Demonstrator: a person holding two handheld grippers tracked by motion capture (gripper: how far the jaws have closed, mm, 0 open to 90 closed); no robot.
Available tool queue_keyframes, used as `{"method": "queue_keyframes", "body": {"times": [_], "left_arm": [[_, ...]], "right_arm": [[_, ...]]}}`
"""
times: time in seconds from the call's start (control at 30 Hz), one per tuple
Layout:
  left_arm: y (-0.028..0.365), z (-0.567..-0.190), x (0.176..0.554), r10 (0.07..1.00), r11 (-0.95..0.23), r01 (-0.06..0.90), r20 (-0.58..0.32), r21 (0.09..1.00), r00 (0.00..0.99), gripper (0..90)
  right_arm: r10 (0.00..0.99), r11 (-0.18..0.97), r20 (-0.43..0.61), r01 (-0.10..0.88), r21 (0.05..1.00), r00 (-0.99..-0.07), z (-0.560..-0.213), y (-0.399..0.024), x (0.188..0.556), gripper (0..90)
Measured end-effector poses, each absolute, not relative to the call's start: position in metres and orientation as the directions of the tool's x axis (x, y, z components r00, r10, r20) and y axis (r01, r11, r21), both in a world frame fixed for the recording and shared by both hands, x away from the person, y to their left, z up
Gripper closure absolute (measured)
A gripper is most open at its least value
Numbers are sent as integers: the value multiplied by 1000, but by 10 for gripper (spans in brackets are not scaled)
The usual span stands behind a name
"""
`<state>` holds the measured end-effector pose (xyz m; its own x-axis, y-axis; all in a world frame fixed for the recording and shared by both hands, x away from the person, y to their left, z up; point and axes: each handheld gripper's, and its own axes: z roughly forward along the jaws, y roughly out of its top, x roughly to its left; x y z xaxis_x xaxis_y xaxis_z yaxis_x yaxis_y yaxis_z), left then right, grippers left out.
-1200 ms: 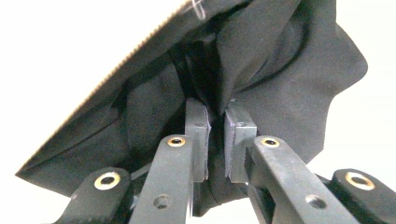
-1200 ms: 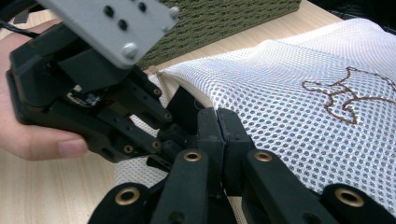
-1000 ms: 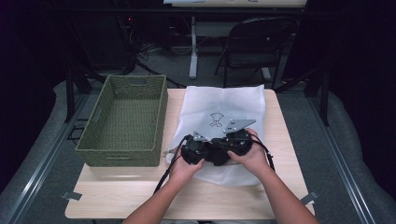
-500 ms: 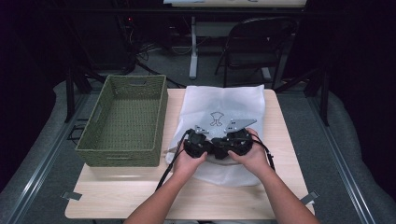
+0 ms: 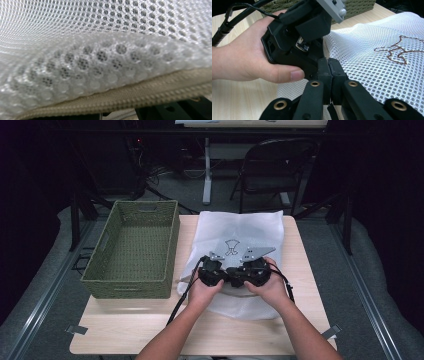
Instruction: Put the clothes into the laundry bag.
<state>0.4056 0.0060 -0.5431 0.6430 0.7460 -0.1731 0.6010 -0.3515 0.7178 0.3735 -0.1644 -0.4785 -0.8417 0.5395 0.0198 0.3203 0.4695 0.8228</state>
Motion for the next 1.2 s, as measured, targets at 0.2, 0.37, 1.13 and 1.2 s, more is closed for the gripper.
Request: {"method": "queue_keyframes", "body": {"times": [0.2,0.37,1.13,1.2], "left_arm": [[3,-554,409,747,-343,616,-191,709,637,799],[4,-554,408,742,-347,609,-189,713,644,754],[28,-526,373,704,-381,567,-168,731,690,496],[33,-525,371,708,-385,569,-163,727,687,495]], "right_arm": [[544,477,20,328,815,-839,-482,-165,375,894],[548,478,19,331,813,-836,-483,-166,377,894],[561,465,25,340,818,-827,-483,-172,380,894],[562,465,26,341,817,-827,-483,-172,380,894]]}}
